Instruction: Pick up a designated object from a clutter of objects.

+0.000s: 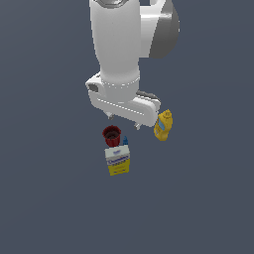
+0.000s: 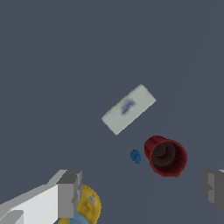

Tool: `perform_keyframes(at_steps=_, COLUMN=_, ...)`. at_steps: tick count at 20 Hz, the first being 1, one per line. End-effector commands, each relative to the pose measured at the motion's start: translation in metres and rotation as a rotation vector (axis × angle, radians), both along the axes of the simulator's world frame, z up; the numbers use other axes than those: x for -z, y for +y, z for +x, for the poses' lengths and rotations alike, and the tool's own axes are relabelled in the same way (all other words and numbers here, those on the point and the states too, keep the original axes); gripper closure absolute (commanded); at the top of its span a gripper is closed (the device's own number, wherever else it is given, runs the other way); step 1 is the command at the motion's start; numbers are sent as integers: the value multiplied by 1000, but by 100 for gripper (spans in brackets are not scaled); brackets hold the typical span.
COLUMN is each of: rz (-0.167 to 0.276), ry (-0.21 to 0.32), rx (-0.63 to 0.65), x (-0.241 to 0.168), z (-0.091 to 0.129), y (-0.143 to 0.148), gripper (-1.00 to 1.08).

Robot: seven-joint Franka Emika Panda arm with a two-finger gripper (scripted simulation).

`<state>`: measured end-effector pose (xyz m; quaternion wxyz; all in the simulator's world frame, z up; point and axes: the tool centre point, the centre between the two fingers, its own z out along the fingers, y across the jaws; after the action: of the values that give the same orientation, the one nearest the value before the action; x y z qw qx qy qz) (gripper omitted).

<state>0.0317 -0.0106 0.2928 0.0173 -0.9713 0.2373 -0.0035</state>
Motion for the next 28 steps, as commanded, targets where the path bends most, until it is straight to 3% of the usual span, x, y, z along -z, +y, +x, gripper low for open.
perform_keyframes(at_steps=1, rz=0, ry=3, rx=68, x=7, z=5, y=-2, gripper=-92)
perform_keyframes(at_steps=28, rz=-19, ry=27, rx=745, x=80, z=43, y=-23, gripper=-92)
